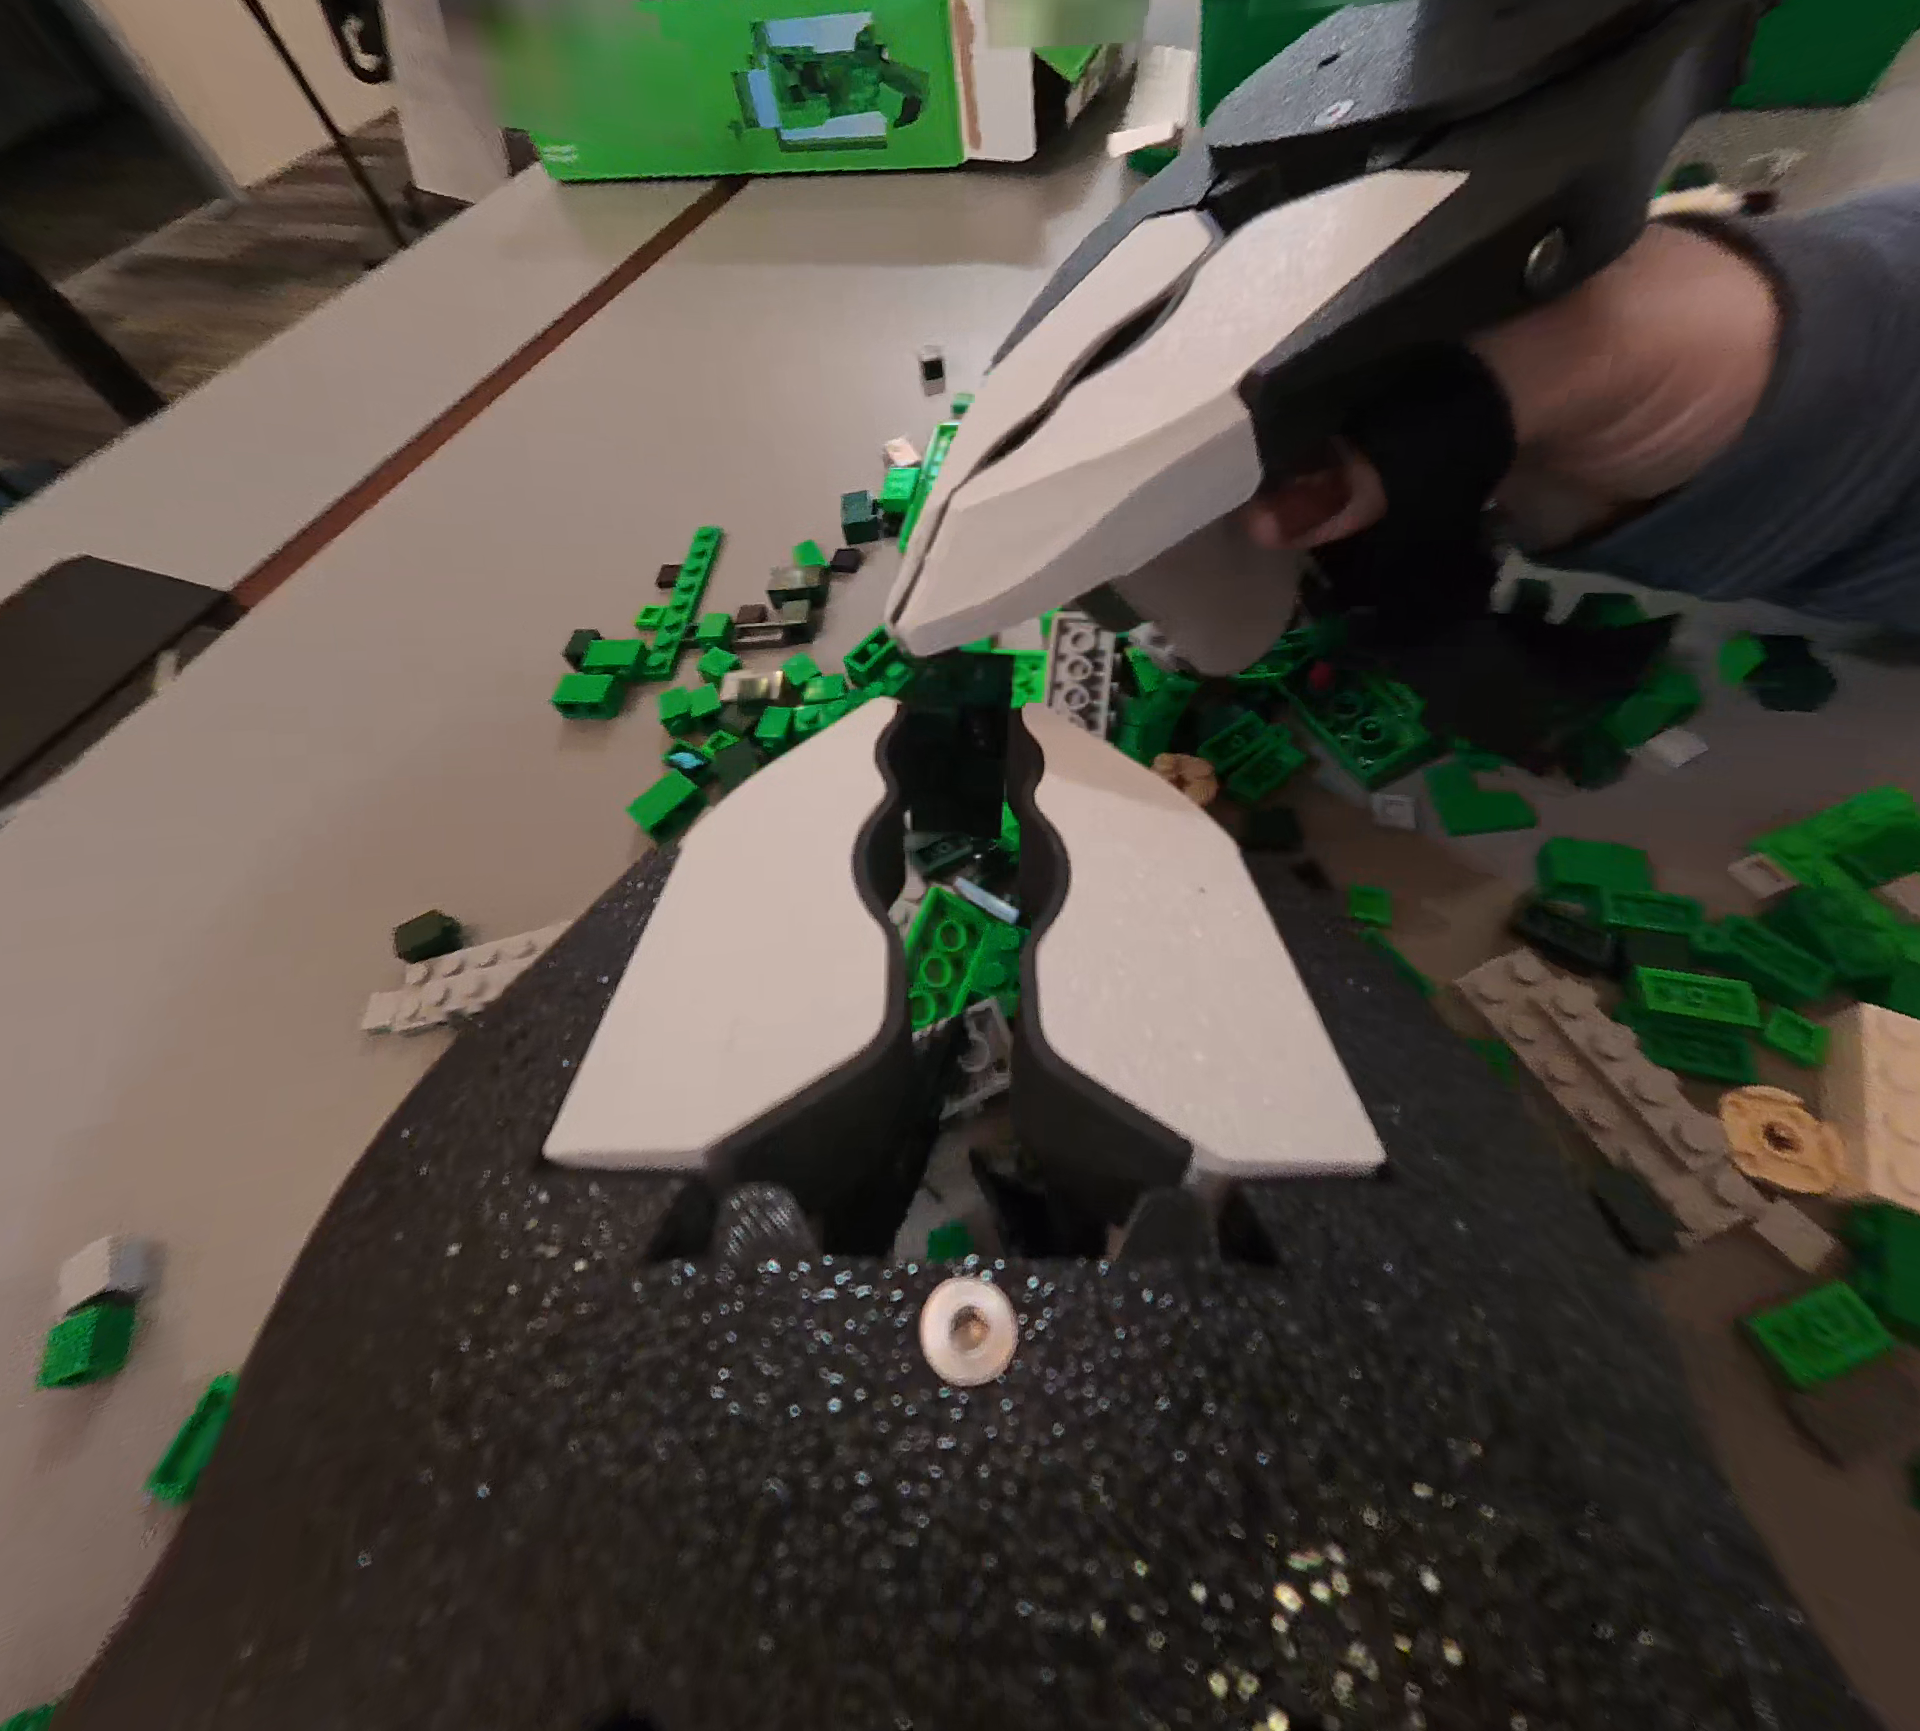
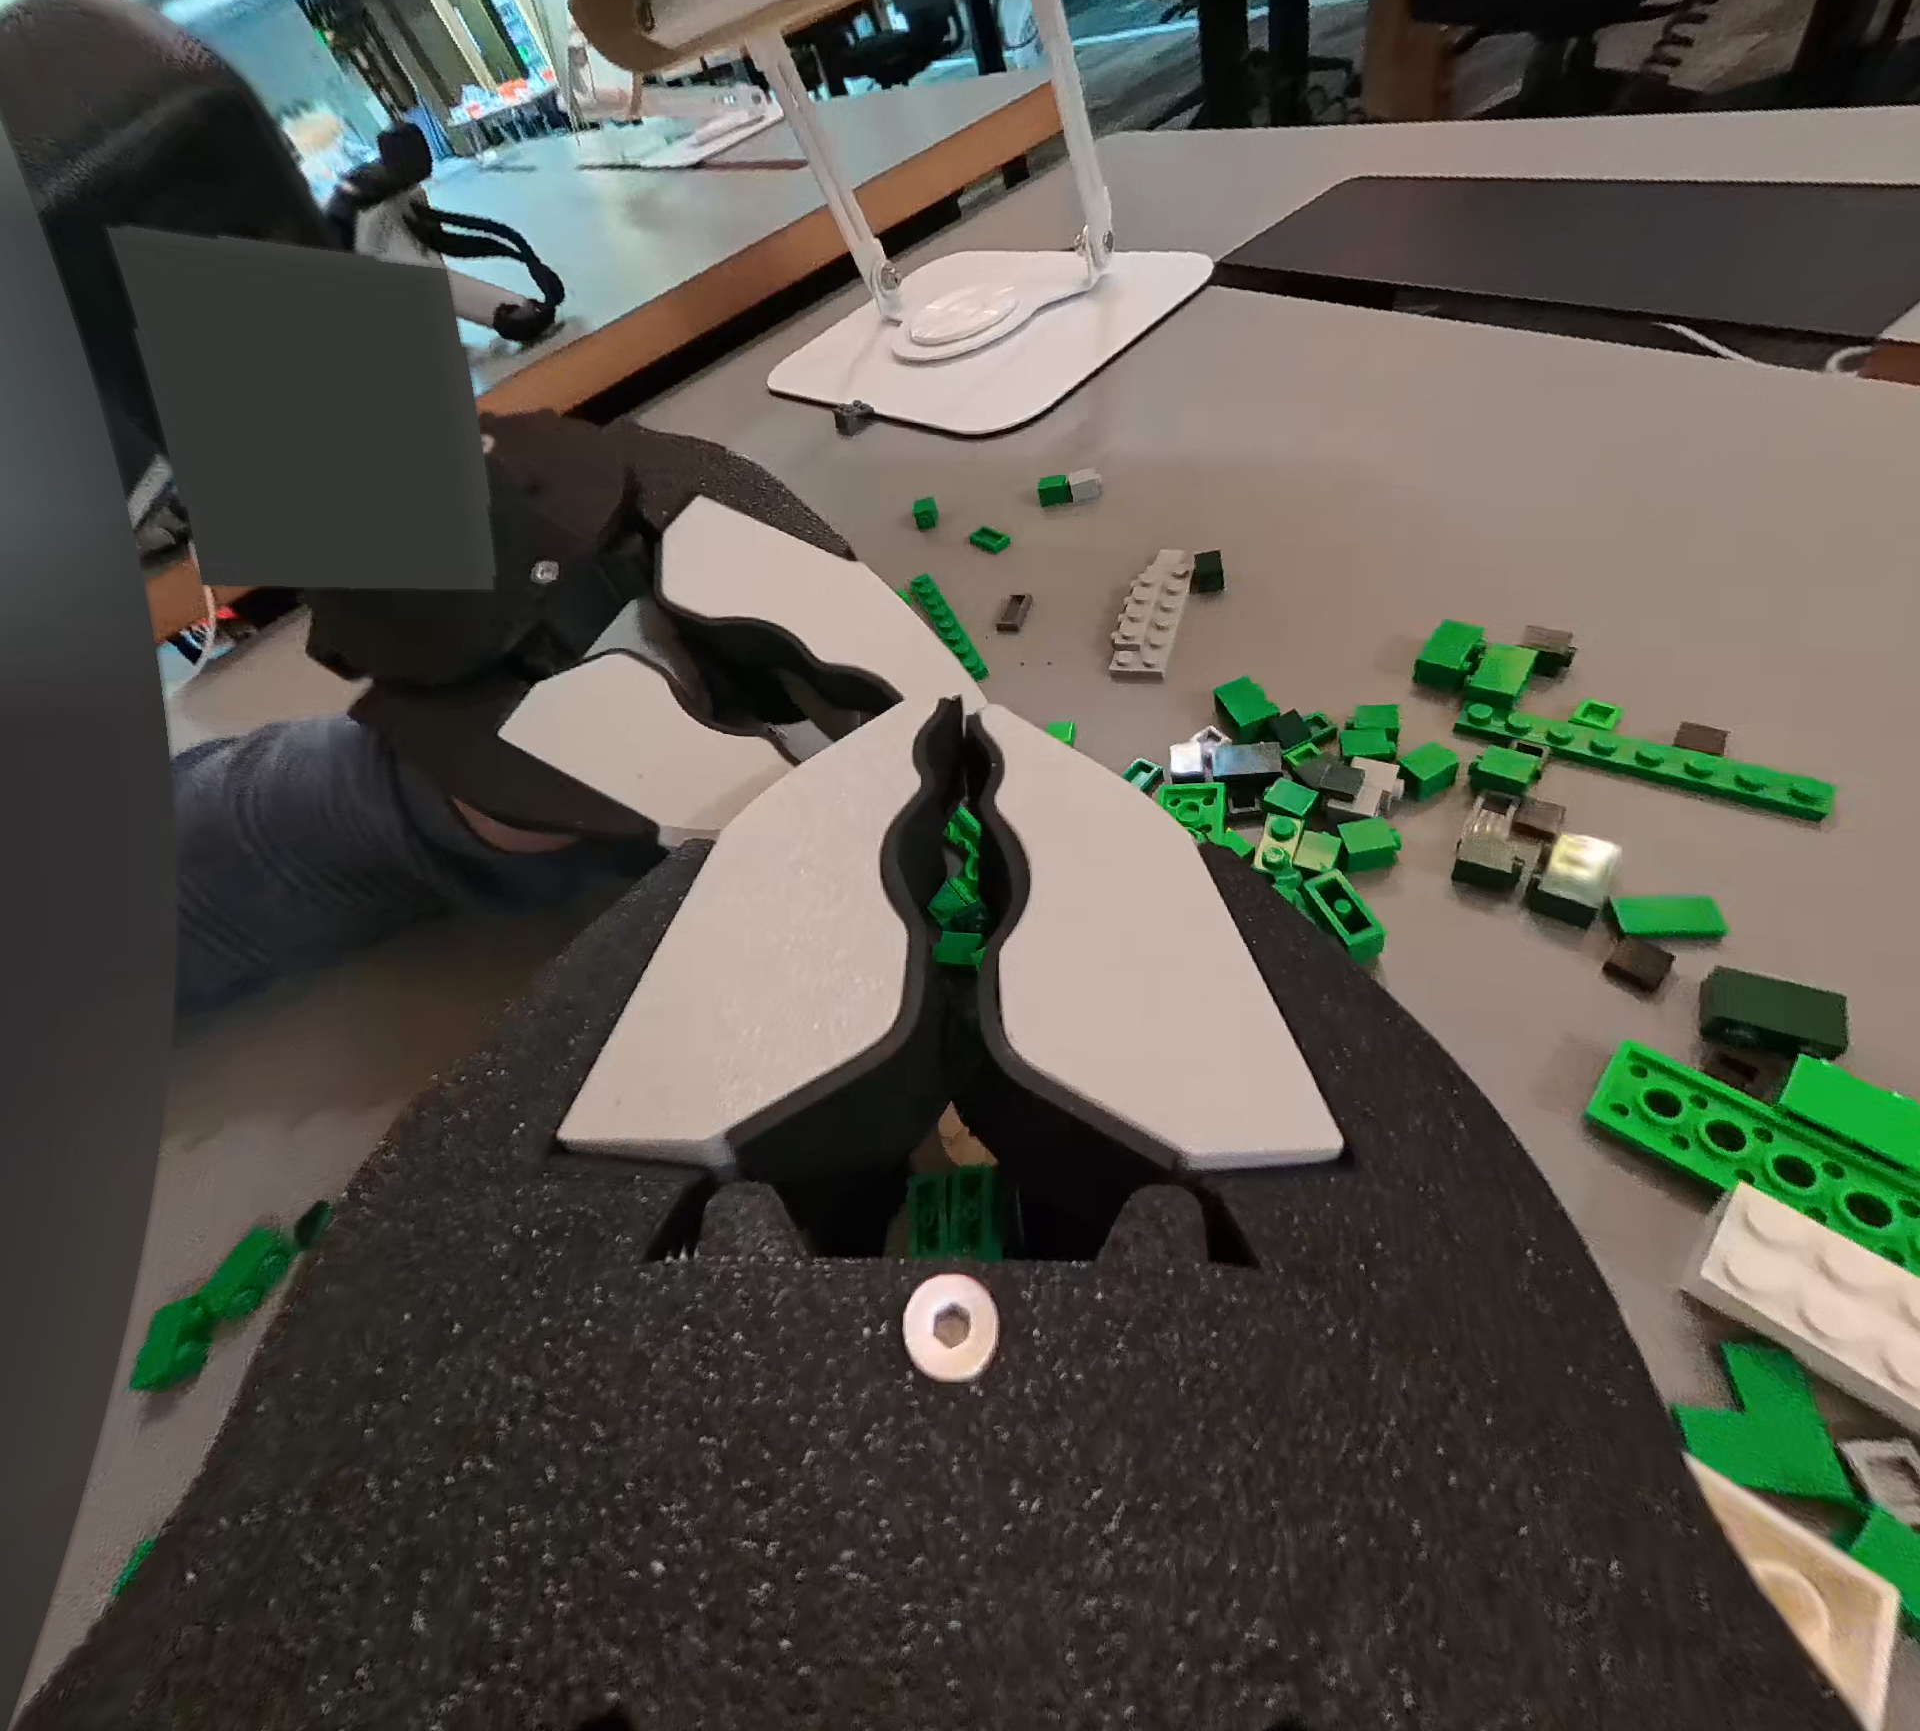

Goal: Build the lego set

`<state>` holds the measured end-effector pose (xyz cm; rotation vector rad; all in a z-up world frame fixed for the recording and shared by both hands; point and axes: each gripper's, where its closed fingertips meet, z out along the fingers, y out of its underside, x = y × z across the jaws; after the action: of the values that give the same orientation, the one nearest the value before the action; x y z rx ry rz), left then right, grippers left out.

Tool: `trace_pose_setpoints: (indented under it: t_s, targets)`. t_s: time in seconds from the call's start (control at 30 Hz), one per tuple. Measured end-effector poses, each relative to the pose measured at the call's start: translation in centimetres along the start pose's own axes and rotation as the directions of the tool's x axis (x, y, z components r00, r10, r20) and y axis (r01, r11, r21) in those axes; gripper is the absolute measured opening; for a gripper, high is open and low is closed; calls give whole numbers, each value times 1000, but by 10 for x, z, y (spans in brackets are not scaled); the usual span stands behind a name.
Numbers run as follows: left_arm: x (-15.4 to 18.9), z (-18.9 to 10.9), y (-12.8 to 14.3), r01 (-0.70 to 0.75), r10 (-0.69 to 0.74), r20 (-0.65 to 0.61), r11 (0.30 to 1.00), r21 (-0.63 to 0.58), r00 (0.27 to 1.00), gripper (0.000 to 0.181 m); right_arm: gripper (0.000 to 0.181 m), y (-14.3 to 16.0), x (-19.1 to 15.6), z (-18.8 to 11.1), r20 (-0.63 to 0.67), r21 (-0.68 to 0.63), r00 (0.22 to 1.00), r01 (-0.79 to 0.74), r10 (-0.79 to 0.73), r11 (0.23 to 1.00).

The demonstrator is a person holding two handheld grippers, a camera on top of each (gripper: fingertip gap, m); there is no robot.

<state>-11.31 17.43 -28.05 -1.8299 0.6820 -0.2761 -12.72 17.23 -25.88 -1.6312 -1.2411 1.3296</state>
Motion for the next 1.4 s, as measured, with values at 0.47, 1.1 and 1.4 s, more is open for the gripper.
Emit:
trace_pose_setpoints:
  t_s: [0.47,1.1,1.4]
  targets:
    - [-6,-3,5,-261,263,135,965,-35,955,17,25,15,-12,-4,154,-95,956,-238,251,967]
    - [23,-16,19,-387,380,-175,922,-9,908,17,2,45,-36,-6,235,-234,893,435,-383,870]
    - [10,-9,20,-500,500,-26,864,-64,866,17,10,38,-25,-2,169,-237,981,139,-100,961]
